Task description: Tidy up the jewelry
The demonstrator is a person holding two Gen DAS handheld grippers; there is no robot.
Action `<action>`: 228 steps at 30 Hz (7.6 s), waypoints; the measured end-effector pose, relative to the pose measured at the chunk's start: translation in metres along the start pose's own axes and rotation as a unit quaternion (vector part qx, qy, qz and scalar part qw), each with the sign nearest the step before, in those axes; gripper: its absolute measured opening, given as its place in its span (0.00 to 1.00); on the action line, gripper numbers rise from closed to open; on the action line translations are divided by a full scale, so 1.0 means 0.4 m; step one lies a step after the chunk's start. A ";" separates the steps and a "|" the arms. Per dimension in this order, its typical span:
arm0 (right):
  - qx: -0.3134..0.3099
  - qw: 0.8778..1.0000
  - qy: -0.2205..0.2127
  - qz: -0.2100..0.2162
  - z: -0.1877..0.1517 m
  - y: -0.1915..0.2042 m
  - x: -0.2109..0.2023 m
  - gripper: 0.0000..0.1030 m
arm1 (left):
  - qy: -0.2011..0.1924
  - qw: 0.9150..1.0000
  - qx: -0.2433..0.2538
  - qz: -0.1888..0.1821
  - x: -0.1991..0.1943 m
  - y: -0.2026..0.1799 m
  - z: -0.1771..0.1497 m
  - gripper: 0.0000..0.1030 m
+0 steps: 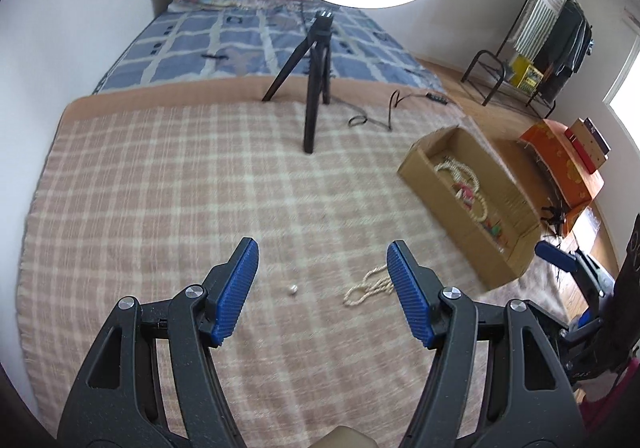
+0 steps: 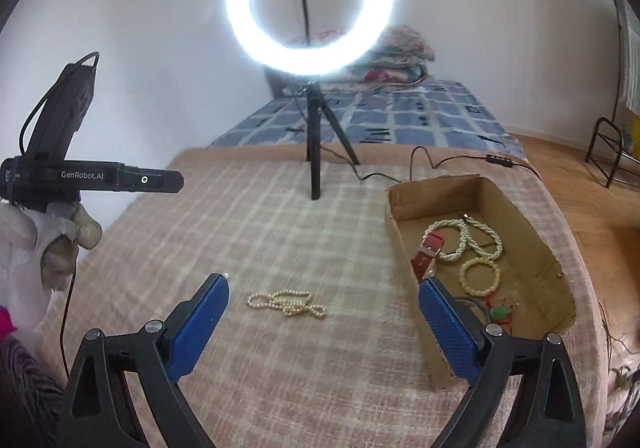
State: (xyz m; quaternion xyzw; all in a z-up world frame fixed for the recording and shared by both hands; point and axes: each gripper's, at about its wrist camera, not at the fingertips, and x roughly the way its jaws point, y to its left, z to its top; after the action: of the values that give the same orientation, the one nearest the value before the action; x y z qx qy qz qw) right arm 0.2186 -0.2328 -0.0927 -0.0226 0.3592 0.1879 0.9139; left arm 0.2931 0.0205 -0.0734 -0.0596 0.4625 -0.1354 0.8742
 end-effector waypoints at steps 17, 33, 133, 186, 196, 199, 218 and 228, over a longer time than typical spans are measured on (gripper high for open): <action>-0.144 0.977 0.149 0.056 -0.065 0.065 0.217 0.44 | 0.104 0.994 -0.001 -0.016 0.159 0.060 -0.123 0.39; -0.179 0.967 0.174 0.042 -0.066 0.080 0.328 0.53 | 0.129 0.992 0.013 -0.001 0.249 0.052 -0.134 0.39; -0.008 0.998 -0.007 -0.069 0.043 -0.215 -0.120 0.04 | -0.014 0.997 0.044 -0.061 0.132 -0.244 0.035 0.06; 0.028 0.996 0.040 -0.068 -0.027 -0.341 -0.026 0.66 | 0.003 0.995 0.090 -0.035 0.422 -0.507 0.202 0.53; 0.021 0.994 0.025 -0.100 -0.018 -0.328 -0.035 0.97 | -0.009 0.995 0.101 -0.020 0.393 -0.527 0.199 0.72; 0.022 0.994 0.024 -0.108 -0.017 -0.327 -0.039 0.99 | -0.011 0.995 0.100 -0.021 0.379 -0.527 0.200 0.73; 0.039 0.990 -0.003 -0.139 0.001 -0.301 -0.101 1.00 | -0.038 0.995 0.096 -0.005 0.242 -0.494 0.196 0.74; 0.040 0.988 -0.024 -0.145 0.014 -0.257 -0.156 1.00 | -0.056 0.994 0.098 -0.004 0.137 -0.472 0.181 0.74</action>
State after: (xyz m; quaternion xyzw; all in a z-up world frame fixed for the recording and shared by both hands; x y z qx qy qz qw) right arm 0.2172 -0.3477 -0.0566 -0.0334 0.3369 0.0396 0.9401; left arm 0.3480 -0.1776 -0.0327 0.0166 0.3971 -0.1798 0.8998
